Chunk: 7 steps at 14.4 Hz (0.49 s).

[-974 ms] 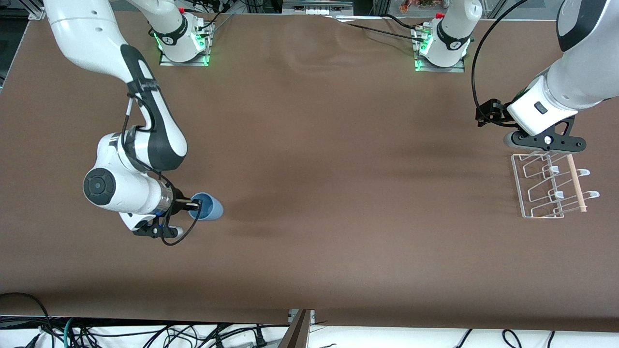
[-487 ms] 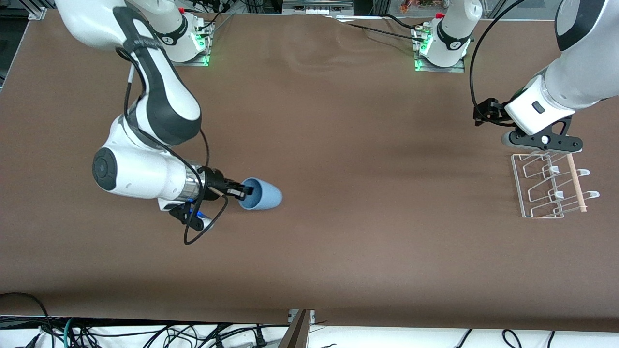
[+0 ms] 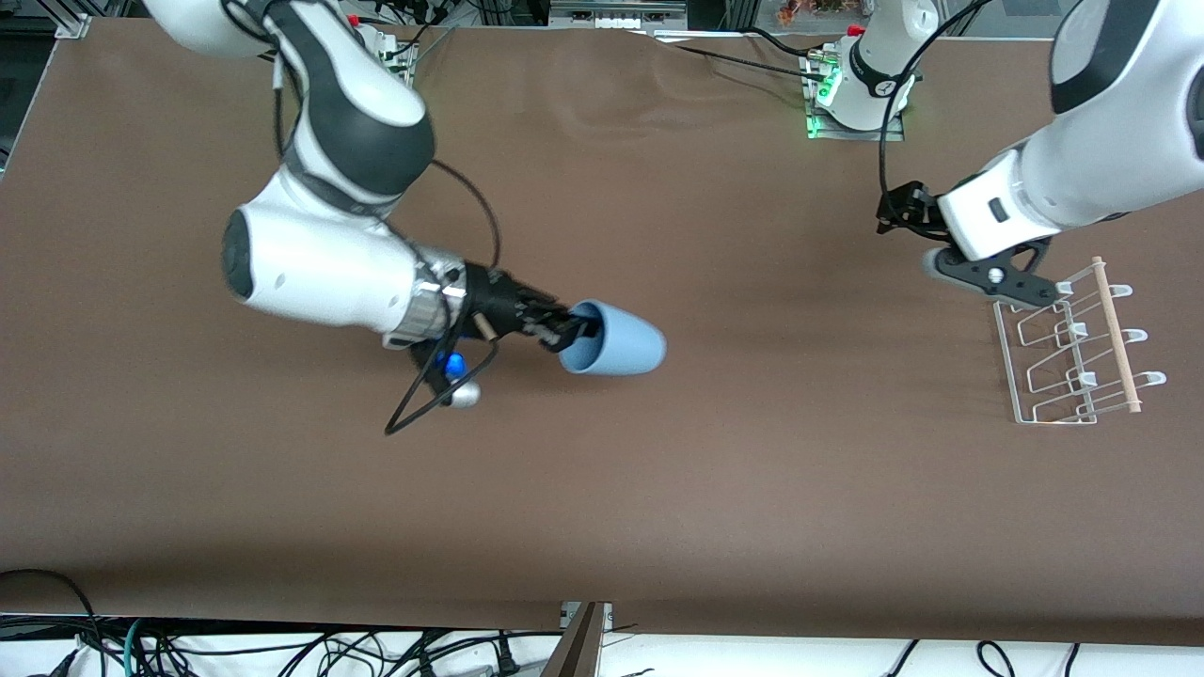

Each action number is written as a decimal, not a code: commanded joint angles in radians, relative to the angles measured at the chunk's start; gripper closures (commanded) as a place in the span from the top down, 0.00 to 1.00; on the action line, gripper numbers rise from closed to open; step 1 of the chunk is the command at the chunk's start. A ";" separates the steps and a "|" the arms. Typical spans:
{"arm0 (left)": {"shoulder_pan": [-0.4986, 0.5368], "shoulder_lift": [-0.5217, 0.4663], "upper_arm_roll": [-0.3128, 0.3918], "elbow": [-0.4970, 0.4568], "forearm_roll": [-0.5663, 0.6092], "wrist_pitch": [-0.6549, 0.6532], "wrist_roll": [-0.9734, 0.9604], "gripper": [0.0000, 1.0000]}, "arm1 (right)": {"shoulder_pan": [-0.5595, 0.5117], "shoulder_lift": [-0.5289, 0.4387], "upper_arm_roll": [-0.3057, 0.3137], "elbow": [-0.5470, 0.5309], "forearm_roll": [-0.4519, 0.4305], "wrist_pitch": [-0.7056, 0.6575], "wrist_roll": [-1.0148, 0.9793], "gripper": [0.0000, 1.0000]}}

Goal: Transfer cup to left arm and place on rack
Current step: 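Lift the cup with the right gripper toward the table's middle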

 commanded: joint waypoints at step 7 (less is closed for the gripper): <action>-0.006 0.085 -0.010 0.023 -0.212 0.131 0.505 1.00 | 0.081 0.009 0.029 0.016 0.016 0.131 0.111 0.00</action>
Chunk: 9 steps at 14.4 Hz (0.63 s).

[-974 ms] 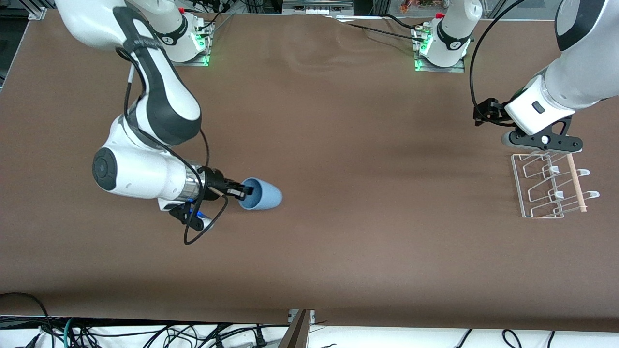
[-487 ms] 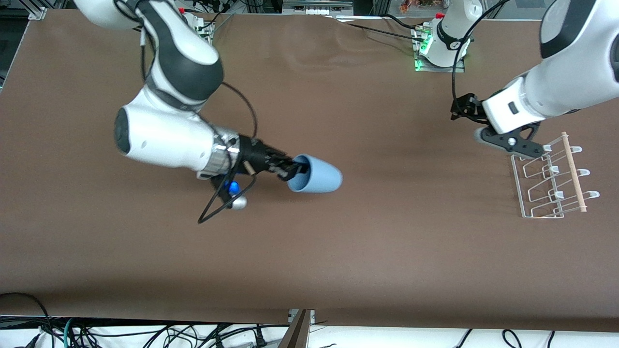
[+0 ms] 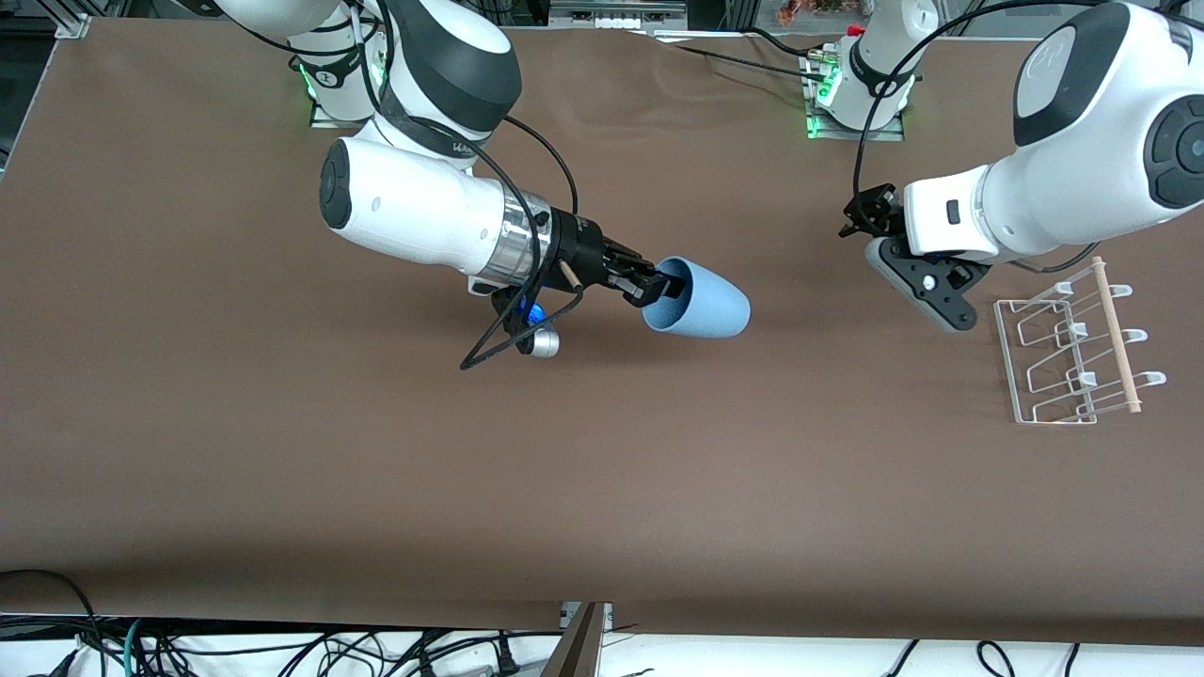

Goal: Transfer cup to left arm and place on rack
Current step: 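Hold the cup with the right gripper while the left gripper approaches it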

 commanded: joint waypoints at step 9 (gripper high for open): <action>-0.023 0.080 -0.044 0.019 -0.329 0.267 0.319 1.00 | -0.005 0.007 0.010 0.016 0.014 0.009 0.025 0.00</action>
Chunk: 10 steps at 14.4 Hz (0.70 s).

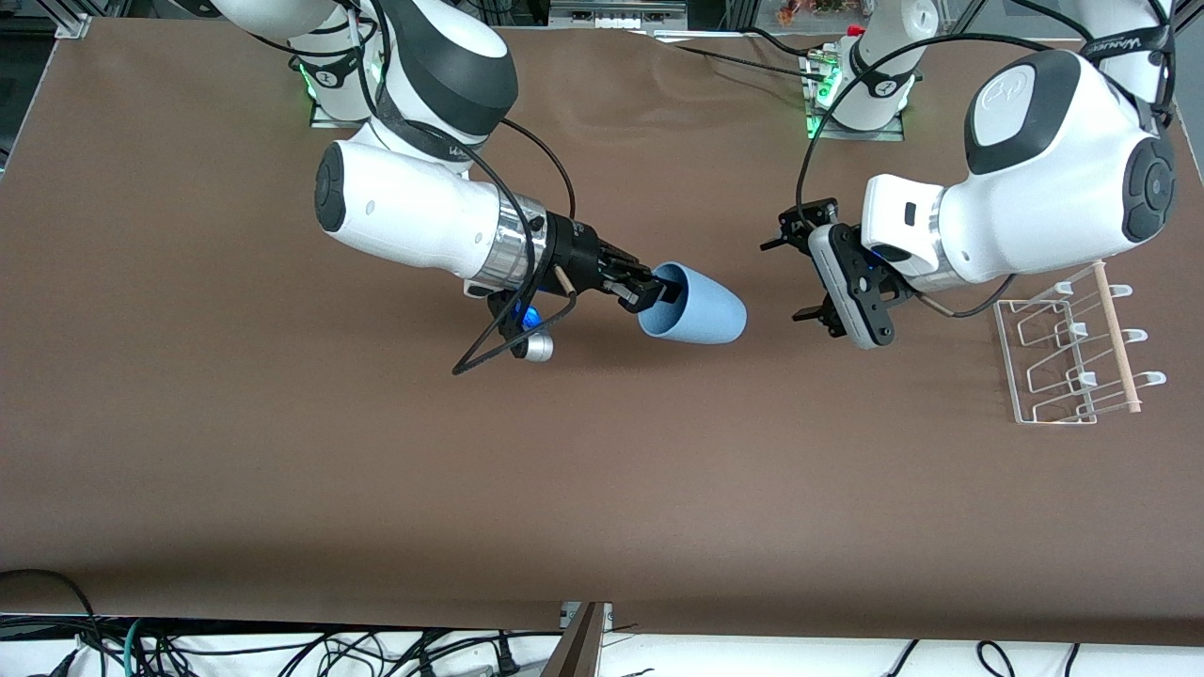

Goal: Transfer cup to left arm and place on rack
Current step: 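Hold the cup with the right gripper while the left gripper approaches it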

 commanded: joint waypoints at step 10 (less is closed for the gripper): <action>-0.114 0.044 -0.001 0.019 -0.133 0.228 0.207 0.95 | 0.000 0.006 0.013 0.016 0.014 0.007 0.007 0.00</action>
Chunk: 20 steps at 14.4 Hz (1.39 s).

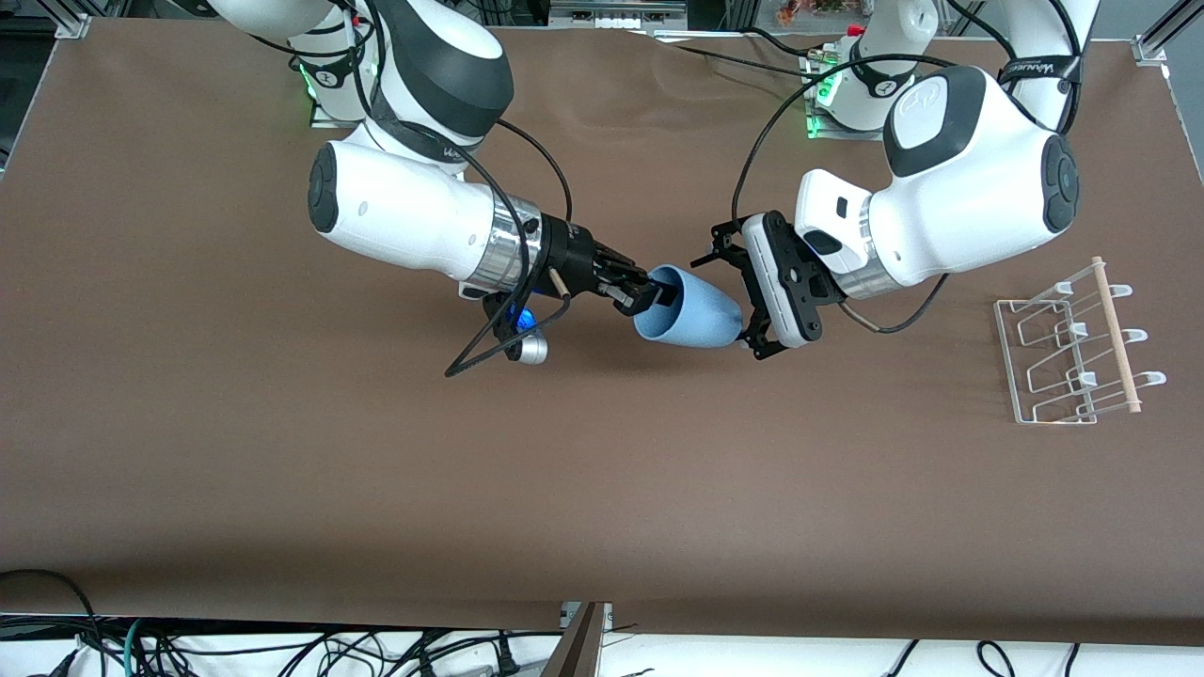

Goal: Transfer cup to left arm and place on rack
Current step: 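Hold the cup with the right gripper while the left gripper approaches it, then close the left gripper around the cup's base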

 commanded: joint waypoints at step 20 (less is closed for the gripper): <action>-0.015 0.027 0.001 0.035 -0.088 0.106 0.157 0.97 | 0.003 0.008 0.016 0.014 0.014 -0.026 -0.003 0.00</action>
